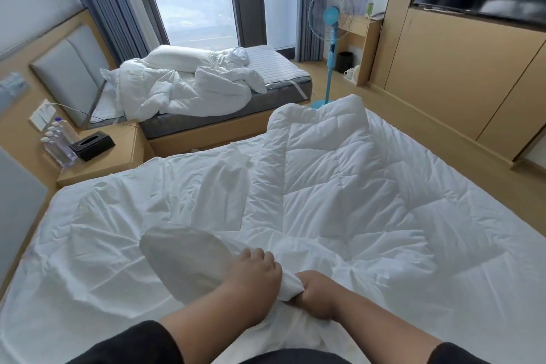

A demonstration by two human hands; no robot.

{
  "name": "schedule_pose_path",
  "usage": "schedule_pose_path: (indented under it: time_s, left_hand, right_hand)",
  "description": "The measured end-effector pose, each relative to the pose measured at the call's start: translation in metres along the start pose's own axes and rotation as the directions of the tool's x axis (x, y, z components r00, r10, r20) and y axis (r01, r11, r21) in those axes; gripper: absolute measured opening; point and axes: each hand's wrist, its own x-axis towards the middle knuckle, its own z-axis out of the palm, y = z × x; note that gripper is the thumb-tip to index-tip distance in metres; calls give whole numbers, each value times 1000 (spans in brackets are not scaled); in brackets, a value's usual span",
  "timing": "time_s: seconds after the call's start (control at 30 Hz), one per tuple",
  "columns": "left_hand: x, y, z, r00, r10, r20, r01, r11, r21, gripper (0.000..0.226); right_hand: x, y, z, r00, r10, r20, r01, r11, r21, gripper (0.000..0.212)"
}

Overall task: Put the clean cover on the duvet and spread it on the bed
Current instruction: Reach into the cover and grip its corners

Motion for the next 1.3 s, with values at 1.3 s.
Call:
schedule_pose_path:
  time_s: [1.3]
  left_hand:
    - [80, -53, 67, 971, -35, 236, 77, 982, -172, 45]
  right_hand:
    - [-148, 182, 124, 577, 812, 82, -418, 208, 884, 95]
